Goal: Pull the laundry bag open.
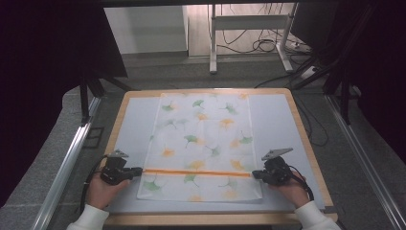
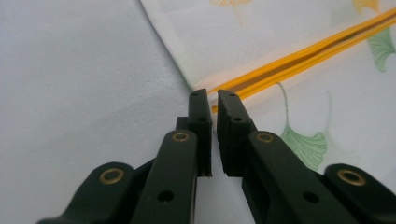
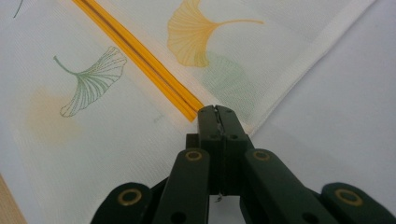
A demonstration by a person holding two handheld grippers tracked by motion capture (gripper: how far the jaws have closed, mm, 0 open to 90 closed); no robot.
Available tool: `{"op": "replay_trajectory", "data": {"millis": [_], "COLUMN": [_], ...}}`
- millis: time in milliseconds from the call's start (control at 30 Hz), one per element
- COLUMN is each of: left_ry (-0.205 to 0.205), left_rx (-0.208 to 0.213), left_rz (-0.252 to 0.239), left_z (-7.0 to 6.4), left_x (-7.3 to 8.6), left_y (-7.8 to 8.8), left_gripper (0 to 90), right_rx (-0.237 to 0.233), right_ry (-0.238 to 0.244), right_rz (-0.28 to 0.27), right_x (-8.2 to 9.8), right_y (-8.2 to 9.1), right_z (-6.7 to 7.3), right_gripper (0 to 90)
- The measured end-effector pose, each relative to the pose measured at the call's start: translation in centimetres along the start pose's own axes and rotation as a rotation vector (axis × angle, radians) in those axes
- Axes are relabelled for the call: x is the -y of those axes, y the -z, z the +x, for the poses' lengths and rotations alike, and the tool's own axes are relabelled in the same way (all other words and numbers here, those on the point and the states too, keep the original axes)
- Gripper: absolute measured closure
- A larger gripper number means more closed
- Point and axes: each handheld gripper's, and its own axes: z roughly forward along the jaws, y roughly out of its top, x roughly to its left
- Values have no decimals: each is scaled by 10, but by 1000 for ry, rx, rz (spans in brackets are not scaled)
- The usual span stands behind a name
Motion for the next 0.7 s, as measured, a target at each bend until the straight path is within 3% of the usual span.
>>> {"op": "replay_trajectory", "data": {"millis": [167, 267, 333, 567, 700], "left_ry": [-5, -19, -27, -49, -58], "left_rx": [0, -21, -37, -71, -96], "left_rz": [-54, -118, -140, -173, -210], "left_z": [-2, -7, -9, -15, -20], "left_x": [1, -2, -4, -11, -29], "left_y": [10, 18, 19, 16, 12], "left_gripper": [700, 567, 513, 400, 372], "right_rx": [2, -38, -20, 2, 40], "right_ry": [8, 18, 29, 29, 5], "right_rz": [-1, -33, -65, -166, -205], "right_x": [0, -1, -2, -7, -8], "right_y": [1, 6, 11, 20, 21], "right_z": [1, 2, 4, 7, 3], "right_gripper": [893, 721, 658, 528, 462]}}
